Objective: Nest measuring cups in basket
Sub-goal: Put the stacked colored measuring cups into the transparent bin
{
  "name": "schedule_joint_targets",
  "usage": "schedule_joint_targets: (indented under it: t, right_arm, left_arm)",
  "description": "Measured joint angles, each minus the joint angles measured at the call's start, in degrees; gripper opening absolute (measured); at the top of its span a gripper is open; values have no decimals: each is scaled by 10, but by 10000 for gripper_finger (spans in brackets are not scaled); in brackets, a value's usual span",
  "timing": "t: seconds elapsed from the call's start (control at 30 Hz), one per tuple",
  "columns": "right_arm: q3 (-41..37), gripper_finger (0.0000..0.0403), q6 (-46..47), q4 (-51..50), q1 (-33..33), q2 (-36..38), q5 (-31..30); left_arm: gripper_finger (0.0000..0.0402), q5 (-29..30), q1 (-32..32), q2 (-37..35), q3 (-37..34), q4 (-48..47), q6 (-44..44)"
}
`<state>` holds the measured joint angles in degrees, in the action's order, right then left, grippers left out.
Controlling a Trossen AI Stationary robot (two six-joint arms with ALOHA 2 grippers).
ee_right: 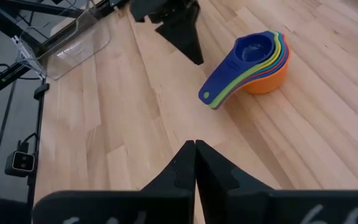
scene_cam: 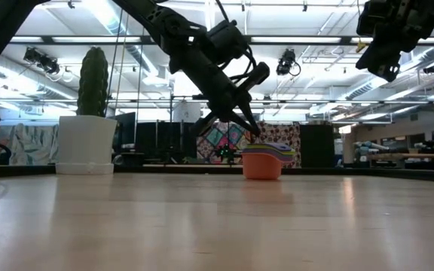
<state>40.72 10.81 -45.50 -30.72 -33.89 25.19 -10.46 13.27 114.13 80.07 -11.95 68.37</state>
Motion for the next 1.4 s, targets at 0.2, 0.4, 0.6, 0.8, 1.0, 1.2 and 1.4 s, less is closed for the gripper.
schedule_joint_targets:
  t: [0.2, 0.4, 0.6, 0.8, 1.0, 1.2, 1.4]
  right_arm:
    - [0, 13, 0, 0, 0, 0, 0]
    - [0, 13, 0, 0, 0, 0, 0]
    - [0, 13, 0, 0, 0, 0, 0]
    - [0, 13, 0, 0, 0, 0, 0]
    - [0, 13, 0, 0, 0, 0, 0]
    - [0, 13, 0, 0, 0, 0, 0]
    - [0, 13, 0, 0, 0, 0, 0]
  left_arm:
    - [6, 35, -7, 0, 0, 7, 45]
    - [6, 69, -21, 0, 0, 12, 68]
    - [6, 83, -23, 0, 0, 11, 85]
    - [15, 82, -26, 0, 0, 14, 87]
    - [16, 77, -25, 0, 0, 14, 44]
    - [17, 90, -20, -1, 0, 43, 1]
    - [17, 92, -11, -2, 0, 42, 3]
